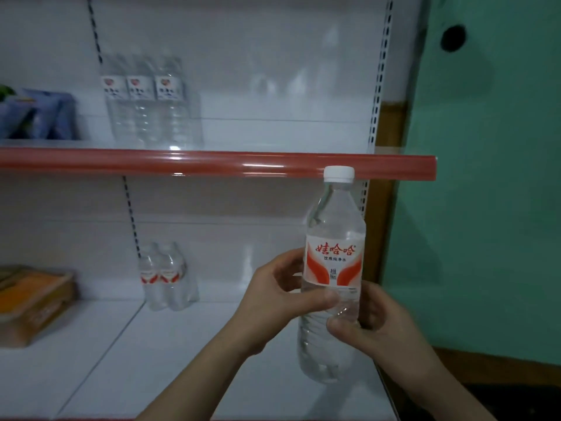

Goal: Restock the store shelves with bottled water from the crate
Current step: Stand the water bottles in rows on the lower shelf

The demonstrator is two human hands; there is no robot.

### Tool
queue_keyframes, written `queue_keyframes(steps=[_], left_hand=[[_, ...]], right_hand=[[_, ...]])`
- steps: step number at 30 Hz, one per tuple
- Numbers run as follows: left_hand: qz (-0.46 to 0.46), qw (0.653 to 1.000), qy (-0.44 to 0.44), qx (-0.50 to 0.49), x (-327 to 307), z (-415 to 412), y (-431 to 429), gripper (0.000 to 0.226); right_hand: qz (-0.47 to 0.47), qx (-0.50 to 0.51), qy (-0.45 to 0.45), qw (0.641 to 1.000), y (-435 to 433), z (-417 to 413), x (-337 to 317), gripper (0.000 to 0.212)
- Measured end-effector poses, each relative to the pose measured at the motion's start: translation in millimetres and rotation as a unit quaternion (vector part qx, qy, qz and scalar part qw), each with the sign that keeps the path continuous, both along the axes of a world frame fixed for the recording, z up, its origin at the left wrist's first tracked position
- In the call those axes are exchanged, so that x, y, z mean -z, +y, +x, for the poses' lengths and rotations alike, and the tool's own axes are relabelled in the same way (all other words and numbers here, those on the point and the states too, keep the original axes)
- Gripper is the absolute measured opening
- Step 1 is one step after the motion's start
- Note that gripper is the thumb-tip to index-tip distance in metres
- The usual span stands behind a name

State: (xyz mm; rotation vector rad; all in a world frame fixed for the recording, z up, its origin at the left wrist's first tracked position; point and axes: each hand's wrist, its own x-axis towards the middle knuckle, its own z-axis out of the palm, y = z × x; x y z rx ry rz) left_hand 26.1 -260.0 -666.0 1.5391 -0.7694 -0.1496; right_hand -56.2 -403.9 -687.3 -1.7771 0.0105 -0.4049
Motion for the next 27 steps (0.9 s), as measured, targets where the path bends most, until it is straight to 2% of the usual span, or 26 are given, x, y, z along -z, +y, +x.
queue_keyframes(steps=[4,5,8,14,18,22,25,27], left_hand=[[-0.025,0.999,-0.032,-0.006,-26,11,45,0.064],[-0.034,0.999,-0.033,-0.004,-35,14,55,0.062],[-0.063,0.997,-0.05,-0.017,-67,30,87,0.06],[-0.111,0.989,-0.076,-0.064,-116,61,127,0.059],[-0.106,0.989,-0.078,-0.068,-110,69,134,0.058],[-0.072,0.995,-0.06,-0.028,-87,79,139,0.053],[-0.04,0.998,-0.037,0.013,-60,81,145,0.057],[-0.014,1.0,-0.027,0.007,-31,81,146,0.058]], right_hand=[[-0.024,-0.01,-0.02,0.999,37,17,-30,0.103],[-0.031,-0.018,-0.024,0.999,46,22,-40,0.098],[-0.028,-0.044,-0.052,0.997,76,42,-77,0.063],[-0.016,-0.062,-0.092,0.994,125,81,-131,0.06],[-0.004,-0.068,-0.086,0.994,134,89,-125,0.059],[0.0,-0.063,-0.067,0.996,129,93,-102,0.06],[-0.017,-0.068,-0.053,0.996,122,94,-76,0.063],[-0.029,-0.083,-0.033,0.996,118,98,-48,0.068]])
